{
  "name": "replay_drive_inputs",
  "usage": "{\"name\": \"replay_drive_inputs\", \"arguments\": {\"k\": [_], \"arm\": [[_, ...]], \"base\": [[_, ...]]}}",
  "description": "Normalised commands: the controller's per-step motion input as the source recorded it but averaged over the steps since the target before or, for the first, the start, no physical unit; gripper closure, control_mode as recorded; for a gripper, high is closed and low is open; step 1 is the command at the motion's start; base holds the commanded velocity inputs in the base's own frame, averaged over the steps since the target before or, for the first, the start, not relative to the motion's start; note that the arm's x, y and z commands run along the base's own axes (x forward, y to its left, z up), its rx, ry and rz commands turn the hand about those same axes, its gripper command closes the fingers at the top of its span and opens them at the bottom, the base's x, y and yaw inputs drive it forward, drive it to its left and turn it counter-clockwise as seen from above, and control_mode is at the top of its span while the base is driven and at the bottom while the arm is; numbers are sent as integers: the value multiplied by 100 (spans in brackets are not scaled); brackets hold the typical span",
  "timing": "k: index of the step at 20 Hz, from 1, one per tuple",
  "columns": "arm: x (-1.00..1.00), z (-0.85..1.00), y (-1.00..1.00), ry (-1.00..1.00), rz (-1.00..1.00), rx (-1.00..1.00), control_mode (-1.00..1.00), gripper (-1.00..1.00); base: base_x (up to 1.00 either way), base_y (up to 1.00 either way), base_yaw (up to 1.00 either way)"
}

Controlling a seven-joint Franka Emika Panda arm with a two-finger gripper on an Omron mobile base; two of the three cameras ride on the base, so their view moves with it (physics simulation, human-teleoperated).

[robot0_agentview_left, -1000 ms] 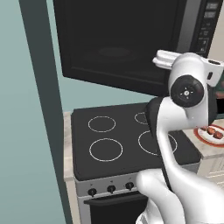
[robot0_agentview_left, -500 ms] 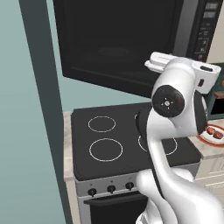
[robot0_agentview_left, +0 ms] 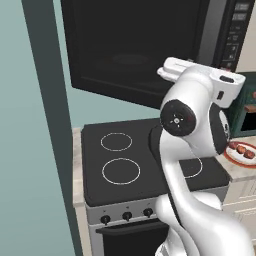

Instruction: Pick the kebab skewer from the counter and place it in the microwave. Then turn on the microwave.

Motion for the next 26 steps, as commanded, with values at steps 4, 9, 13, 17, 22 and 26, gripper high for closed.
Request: {"name": "replay_drive_inputs", "arguments": {"k": [4,9,13,17,22,26], "arm": [[-11,2,38,-10,0,-2,-100,-100],[-29,5,20,-9,0,0,-100,-100],[-33,10,-8,-6,4,0,-100,-100],[-29,2,-29,-1,14,2,-100,-100],[-29,0,-24,-1,17,0,-100,-100],[-15,-1,-25,0,23,0,-100,-100]], "base": [[0,0,0],[0,0,0],[0,0,0],[0,0,0],[0,0,0],[0,0,0]]}}
